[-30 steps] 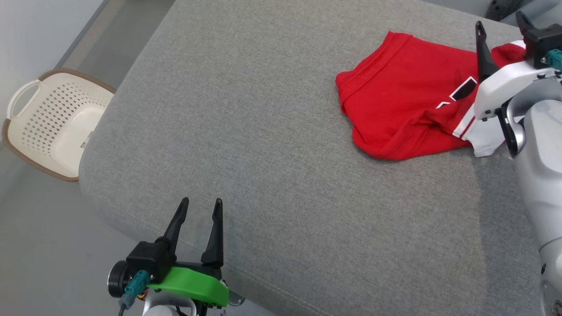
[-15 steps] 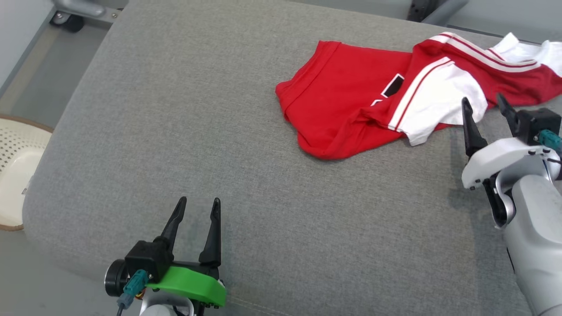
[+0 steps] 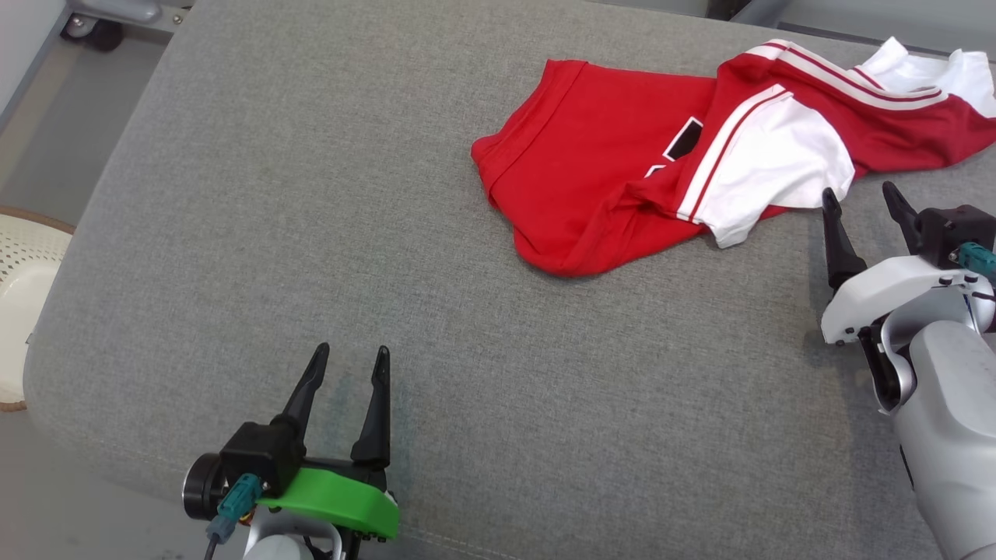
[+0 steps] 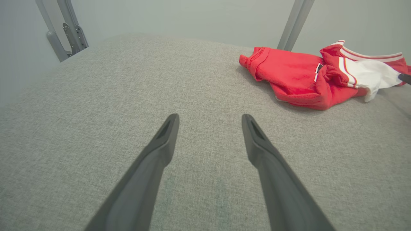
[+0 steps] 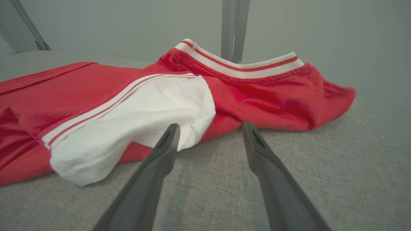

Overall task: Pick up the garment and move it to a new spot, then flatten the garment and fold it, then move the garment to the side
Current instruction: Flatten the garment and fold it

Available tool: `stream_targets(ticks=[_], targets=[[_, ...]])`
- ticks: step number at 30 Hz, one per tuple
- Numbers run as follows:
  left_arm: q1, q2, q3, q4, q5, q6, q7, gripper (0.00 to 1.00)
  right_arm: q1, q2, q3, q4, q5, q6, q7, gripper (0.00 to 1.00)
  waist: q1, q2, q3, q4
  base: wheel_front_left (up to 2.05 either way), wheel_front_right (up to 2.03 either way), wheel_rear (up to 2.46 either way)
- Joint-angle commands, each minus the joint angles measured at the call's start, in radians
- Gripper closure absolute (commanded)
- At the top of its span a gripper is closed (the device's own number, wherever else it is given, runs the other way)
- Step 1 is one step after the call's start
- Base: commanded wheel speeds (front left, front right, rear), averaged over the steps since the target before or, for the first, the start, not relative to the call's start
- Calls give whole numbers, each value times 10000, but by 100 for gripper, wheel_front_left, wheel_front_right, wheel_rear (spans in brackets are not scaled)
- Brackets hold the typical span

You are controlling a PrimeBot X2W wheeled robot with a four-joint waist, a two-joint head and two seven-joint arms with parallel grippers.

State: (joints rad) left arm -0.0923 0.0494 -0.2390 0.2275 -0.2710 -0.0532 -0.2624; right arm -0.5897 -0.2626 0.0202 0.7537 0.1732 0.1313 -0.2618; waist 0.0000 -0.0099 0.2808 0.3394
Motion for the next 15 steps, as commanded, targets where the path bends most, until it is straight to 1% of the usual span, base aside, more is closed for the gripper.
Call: stream_targets(ticks=[1, 2, 3, 4, 5, 6, 11, 15], targets=[[-115, 26, 30, -51, 50, -58, -33, 0, -130, 11, -131, 18, 56, -11, -41, 1, 0, 99, 103, 53, 0, 0, 0], [-142, 26, 44, -79, 63, -63, -33, 0, -183, 7, -118, 17, 45, -11, -41, 7, 0, 99, 163, 61, 0, 0, 0], [-177, 26, 55, -98, 79, -67, -33, 0, -259, 15, -110, 9, 27, -11, -41, 17, 0, 99, 232, 64, 0, 0, 0], [-213, 26, 67, -121, 88, -66, -33, 0, -338, 32, -98, 13, 3, -11, -42, 39, 0, 99, 298, 59, 0, 0, 0], [-229, 26, 72, -129, 97, -65, -33, 0, -364, 46, -77, 35, -21, -11, -42, 67, 0, 99, 346, 54, 0, 0, 0], [-241, 26, 83, -145, 80, -64, -33, 0, -416, 48, -43, 79, -47, -11, -42, 100, 0, 99, 404, 45, 0, 0, 0], [-306, 26, 114, -138, 104, -65, -33, 0, -548, 124, 18, 61, -35, -11, -42, 100, 0, 99, 495, -83, 0, 0, 0], [-233, 27, 166, -52, 175, -80, -33, 0, -243, 224, 39, -182, 145, -11, -42, 100, 0, 99, 213, -372, 0, 0, 0]])
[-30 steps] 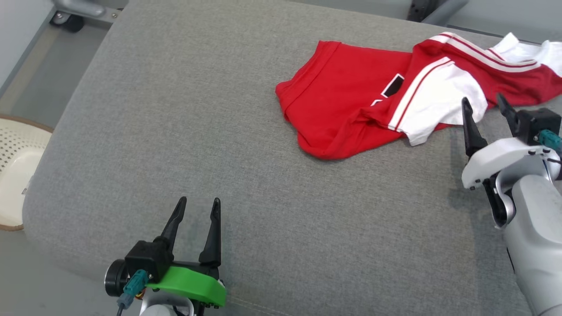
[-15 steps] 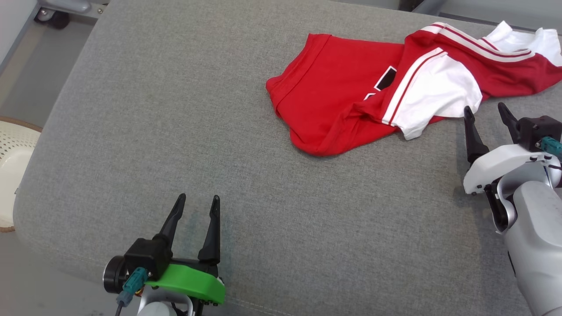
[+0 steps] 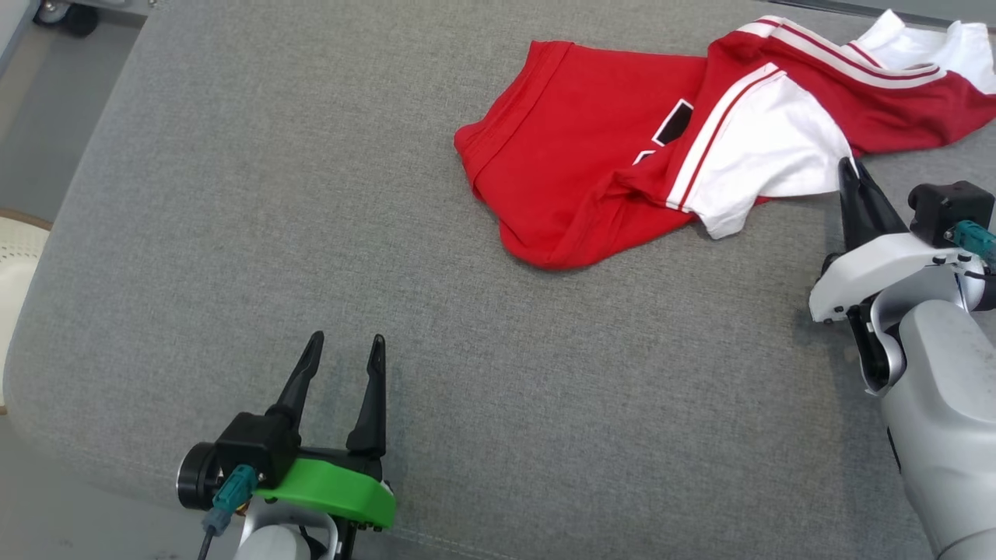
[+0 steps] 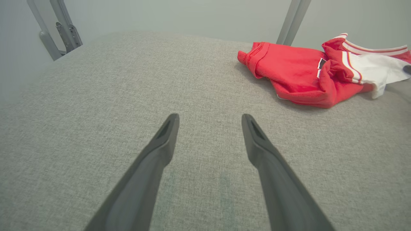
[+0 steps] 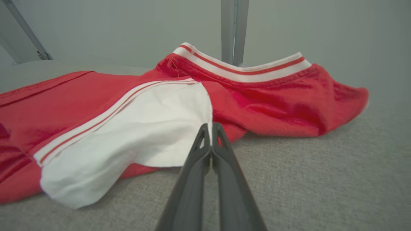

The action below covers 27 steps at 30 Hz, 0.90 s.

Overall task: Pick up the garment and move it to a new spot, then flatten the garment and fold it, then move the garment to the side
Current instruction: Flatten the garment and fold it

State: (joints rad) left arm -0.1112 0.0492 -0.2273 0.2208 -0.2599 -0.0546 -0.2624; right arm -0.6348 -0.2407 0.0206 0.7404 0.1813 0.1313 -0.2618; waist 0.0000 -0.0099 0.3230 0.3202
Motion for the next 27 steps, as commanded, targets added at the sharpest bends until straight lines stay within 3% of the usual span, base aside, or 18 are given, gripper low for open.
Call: stream_targets(ticks=[1, 6, 13, 21, 27], targets=[[22, 31, 73, 38, 74, -71, -33, 0, 345, 53, 14, -110, 140, -11, -41, 100, 0, 99, -348, -280, 0, 0, 0], [432, 31, 253, 201, 251, -115, -33, 0, 1227, 471, 327, -563, 559, -11, -38, 100, 0, 99, -1397, -1102, 0, 0, 0], [1185, 31, 541, 417, 447, -203, -33, 0, 2717, 771, 1010, -1685, 1590, -11, -36, 100, 0, 99, -2967, -2762, 0, 0, 0], [1704, 29, 763, 427, 343, -114, -33, 0, 4419, -132, 1572, -3630, 2564, -11, 749, 100, 0, 99, -3460, -4472, 0, 0, 0], [1650, 29, 703, 514, 341, -77, -33, 0, 5926, -537, 1203, -4361, 2643, -11, 1209, 100, 0, 99, -3419, -4841, 0, 0, 0]])
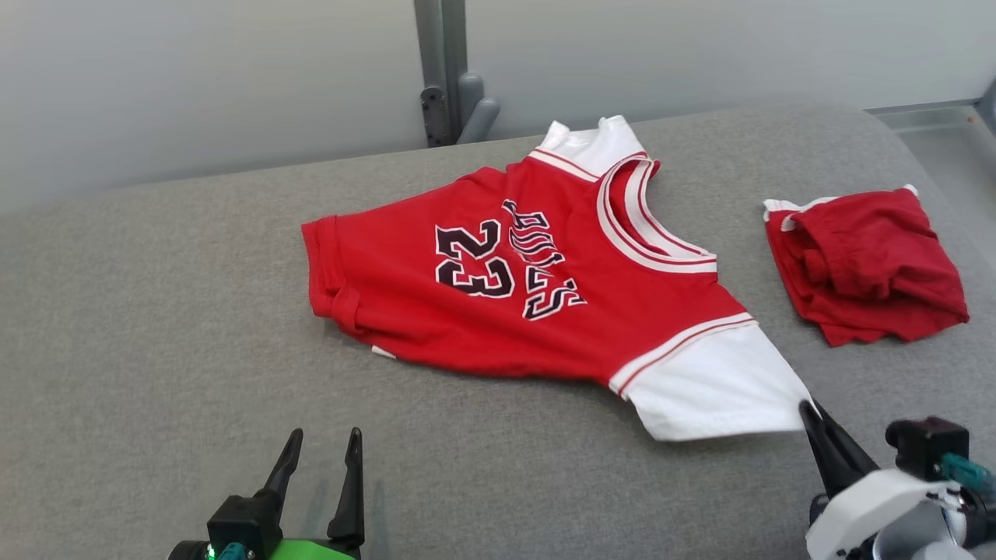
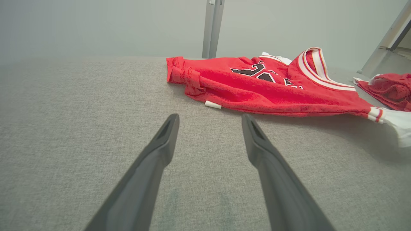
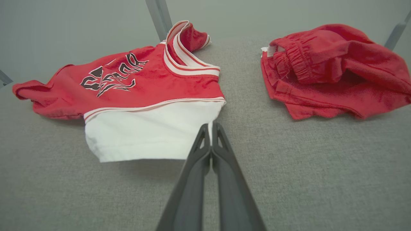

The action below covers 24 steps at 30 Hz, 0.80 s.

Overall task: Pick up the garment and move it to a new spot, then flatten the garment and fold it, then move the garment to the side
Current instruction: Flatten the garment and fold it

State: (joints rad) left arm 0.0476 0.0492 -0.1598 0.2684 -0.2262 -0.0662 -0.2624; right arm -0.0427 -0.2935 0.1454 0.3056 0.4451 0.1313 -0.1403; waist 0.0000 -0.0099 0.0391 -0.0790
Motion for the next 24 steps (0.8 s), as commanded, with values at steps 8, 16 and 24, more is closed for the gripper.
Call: stream_targets(ticks=[8, 16, 24], targets=[[51, 32, 94, 264, 195, -22, -32, 0, 1123, 328, -974, 234, -874, -12, -207, 0, 0, 99, -505, -738, 0, 0, 0], [-144, 31, 91, 245, 307, -63, -32, 0, 732, 837, -1374, -641, -1709, -12, -1047, 0, 0, 99, -300, -426, 0, 0, 0], [-1210, 34, -600, 660, 553, -92, -32, 0, 174, 1434, -967, -1054, -1970, -12, -1197, 0, 0, 99, 640, -383, 0, 0, 0]])
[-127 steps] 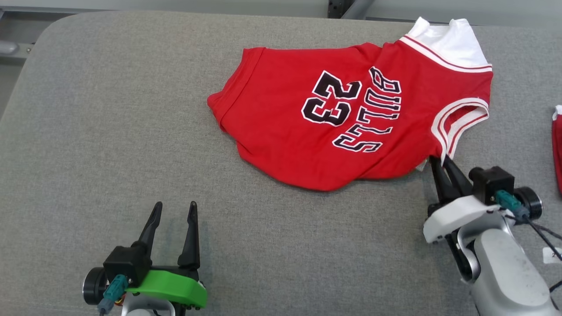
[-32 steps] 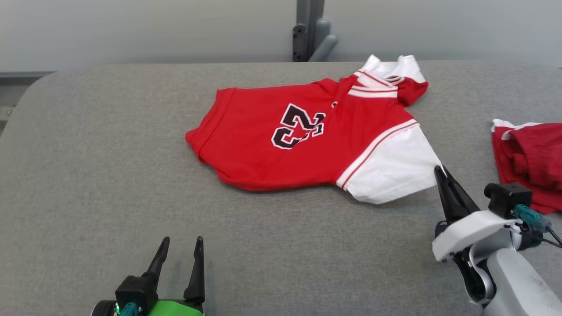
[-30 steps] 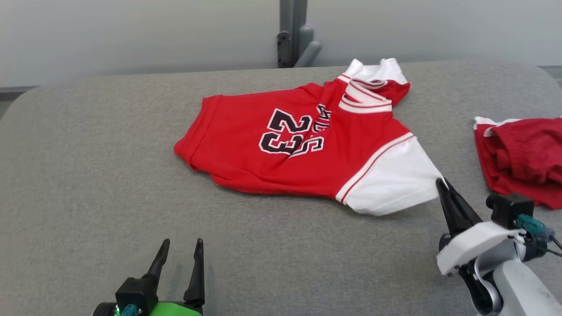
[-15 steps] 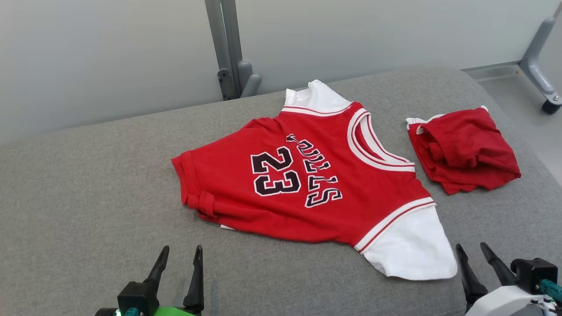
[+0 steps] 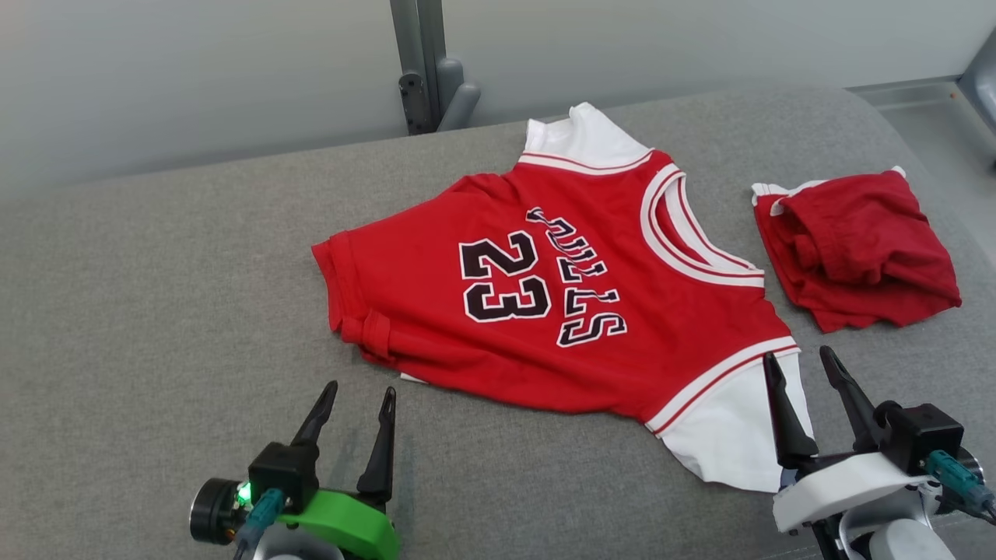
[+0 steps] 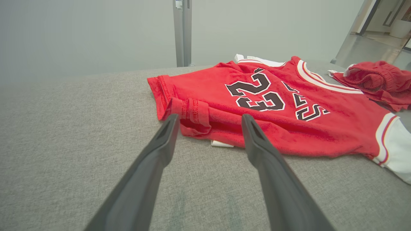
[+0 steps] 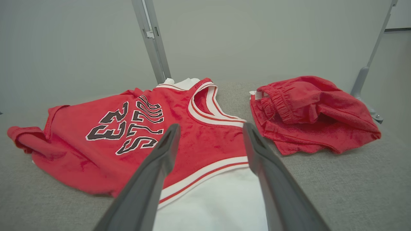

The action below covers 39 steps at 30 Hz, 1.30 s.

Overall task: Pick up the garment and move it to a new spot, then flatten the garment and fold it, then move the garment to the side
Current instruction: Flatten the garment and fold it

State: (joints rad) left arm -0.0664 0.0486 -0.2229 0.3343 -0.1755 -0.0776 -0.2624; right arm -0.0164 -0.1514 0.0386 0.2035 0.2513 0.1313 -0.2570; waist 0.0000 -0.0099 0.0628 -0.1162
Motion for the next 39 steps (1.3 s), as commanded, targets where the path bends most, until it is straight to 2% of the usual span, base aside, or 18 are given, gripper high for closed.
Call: stream_targets(ticks=[1, 12, 13, 14, 15, 18, 28, 29, 30, 31, 32, 39], targets=[[-316, 40, -37, 178, 45, 69, -32, 0, -196, 61, 135, -32, -36, -12, -47, 0, 0, 99, 547, -40, 0, 0, 0], [-1932, 43, -147, 1827, -413, 565, -32, 0, -1060, 334, 252, 24, -46, -12, -86, 0, 0, 99, 1715, -673, 0, 0, 0], [-1976, 41, -129, 1850, -433, 587, -32, 12, -1080, 341, 217, 21, -63, -12, -87, 0, 0, 99, 1749, -709, 0, 0, 0], [-2013, 41, -77, 1843, -472, 600, -32, 14, -1102, 365, 150, 11, -44, -12, -88, 0, 0, 99, 1793, -745, 0, 0, 0], [-2013, 41, -77, 1843, -472, 600, -32, 14, -1102, 365, 150, 11, -44, -12, -88, 0, 0, 99, 1793, -745, 0, 0, 0], [-2007, 41, 62, 1815, -505, 627, -32, 0, -1078, 405, 39, -14, -47, -12, -90, 0, 0, 99, 1843, -796, 0, 0, 0], [-2097, 41, 482, 1655, -448, 703, -32, 0, -1181, 475, -51, -21, -80, -12, -90, 0, 0, 99, 2053, -863, 0, 0, 0], [-2101, 41, 505, 1652, -429, 689, -32, 4, -1198, 480, -51, -20, -84, -12, -92, 0, 0, 99, 2066, -866, 0, 0, 0], [-2103, 41, 532, 1644, -416, 679, -32, 25, -1210, 487, -63, -17, -79, -12, -91, 0, 0, 99, 2083, -867, 0, 0, 0], [-2100, 41, 549, 1634, -413, 673, -32, 76, -1217, 496, -74, -9, -73, -12, -92, 0, 0, 99, 2091, -866, 0, 0, 0], [-2091, 41, 565, 1618, -403, 664, -32, 100, -1216, 503, -82, -3, -71, -12, -91, 0, 0, 99, 2098, -862, 0, 0, 0], [-1927, 41, 660, 1290, -252, 495, -32, 100, -1057, 511, -214, 74, -42, -12, -91, 0, 0, 99, 1949, -493, 0, 0, 0]])
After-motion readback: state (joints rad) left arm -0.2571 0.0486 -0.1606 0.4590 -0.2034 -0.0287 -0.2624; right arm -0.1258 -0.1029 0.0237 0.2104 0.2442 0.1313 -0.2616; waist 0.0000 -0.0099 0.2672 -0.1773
